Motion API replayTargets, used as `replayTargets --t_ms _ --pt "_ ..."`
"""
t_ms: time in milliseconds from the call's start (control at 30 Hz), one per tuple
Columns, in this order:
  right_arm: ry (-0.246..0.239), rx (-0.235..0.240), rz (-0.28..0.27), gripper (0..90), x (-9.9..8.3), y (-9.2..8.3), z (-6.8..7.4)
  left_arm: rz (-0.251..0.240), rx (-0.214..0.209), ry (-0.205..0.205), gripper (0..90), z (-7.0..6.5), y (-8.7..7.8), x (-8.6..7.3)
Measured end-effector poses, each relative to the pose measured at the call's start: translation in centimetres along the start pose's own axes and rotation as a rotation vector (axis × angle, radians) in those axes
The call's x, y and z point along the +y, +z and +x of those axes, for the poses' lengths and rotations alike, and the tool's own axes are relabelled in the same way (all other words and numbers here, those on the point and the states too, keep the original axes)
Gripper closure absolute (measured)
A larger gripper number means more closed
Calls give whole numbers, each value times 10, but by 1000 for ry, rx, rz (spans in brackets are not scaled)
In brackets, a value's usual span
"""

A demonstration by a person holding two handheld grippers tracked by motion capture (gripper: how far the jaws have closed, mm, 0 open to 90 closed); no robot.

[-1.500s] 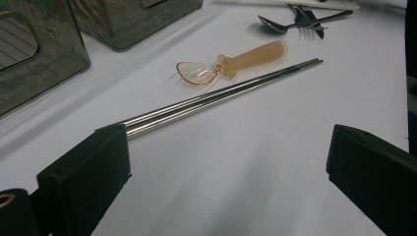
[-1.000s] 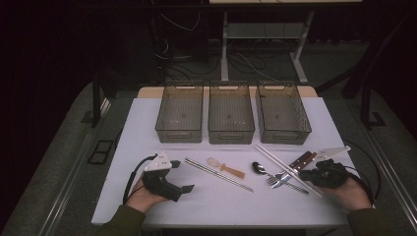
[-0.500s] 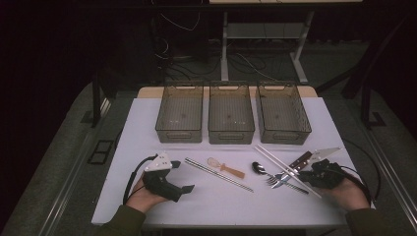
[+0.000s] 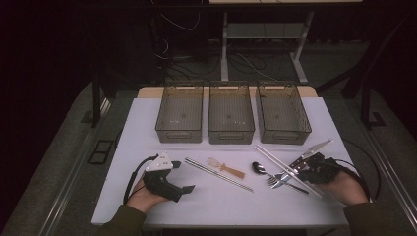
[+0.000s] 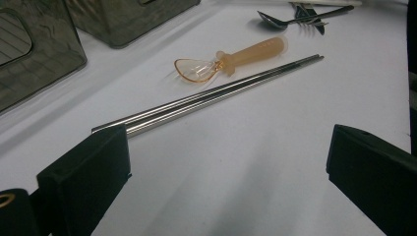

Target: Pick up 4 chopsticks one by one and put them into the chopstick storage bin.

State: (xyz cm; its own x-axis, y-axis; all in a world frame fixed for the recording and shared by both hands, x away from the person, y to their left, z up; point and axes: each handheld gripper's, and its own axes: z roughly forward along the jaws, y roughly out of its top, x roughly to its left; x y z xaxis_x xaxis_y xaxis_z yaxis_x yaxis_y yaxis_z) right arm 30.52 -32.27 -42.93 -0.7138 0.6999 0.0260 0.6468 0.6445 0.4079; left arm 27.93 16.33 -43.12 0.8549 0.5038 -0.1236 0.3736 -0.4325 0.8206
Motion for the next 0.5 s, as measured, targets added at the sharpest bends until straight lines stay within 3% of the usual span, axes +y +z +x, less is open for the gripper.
replayTargets --t_ms 133,500 --pt "0 5 -9 846 -1 0 0 -1 1 -1 14 0 0 0" --pt "24 63 -103 846 -10 -7 -6 -8 -3 0 14 0 -1 0"
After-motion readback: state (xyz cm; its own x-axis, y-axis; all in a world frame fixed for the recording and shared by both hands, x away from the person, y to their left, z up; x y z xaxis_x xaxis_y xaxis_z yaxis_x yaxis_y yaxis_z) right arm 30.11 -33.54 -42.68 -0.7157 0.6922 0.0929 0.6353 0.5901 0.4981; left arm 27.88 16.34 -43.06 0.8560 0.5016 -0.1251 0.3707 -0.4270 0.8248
